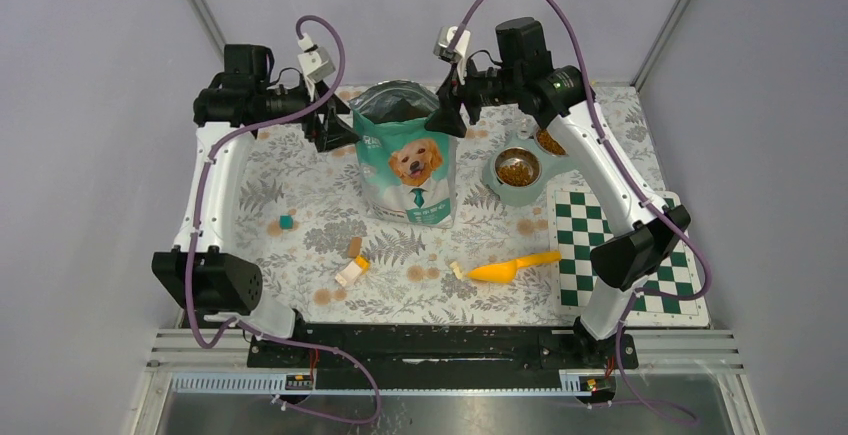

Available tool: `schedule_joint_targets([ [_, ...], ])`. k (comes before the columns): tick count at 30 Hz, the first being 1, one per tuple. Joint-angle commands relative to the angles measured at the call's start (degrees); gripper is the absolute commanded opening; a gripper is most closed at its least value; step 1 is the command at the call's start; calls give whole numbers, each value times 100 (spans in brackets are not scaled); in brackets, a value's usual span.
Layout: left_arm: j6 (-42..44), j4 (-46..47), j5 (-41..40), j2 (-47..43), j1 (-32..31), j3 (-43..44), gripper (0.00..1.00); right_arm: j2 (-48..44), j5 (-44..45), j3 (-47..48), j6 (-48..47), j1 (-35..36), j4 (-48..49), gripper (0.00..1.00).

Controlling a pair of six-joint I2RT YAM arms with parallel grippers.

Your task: Serve the pet food

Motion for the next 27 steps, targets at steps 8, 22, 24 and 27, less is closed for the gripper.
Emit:
schedule_joint_targets([
  [8,-600,3461,1159,-462,33,-1331,81,-4,-618,38,-576,-10,323,57],
  [22,-1765,5471,1222,-586,7,-2021,52,-297,-211,-169,-801,-16,29,54],
  [24,-1409,5116,1256,-592,14,-1928,43,-310,-194,-232,-867,-16,-11,60],
  [27,-797,4292,1352,-550,18,-1671,35,-271,-124,-204,-895,-17,-17,58],
])
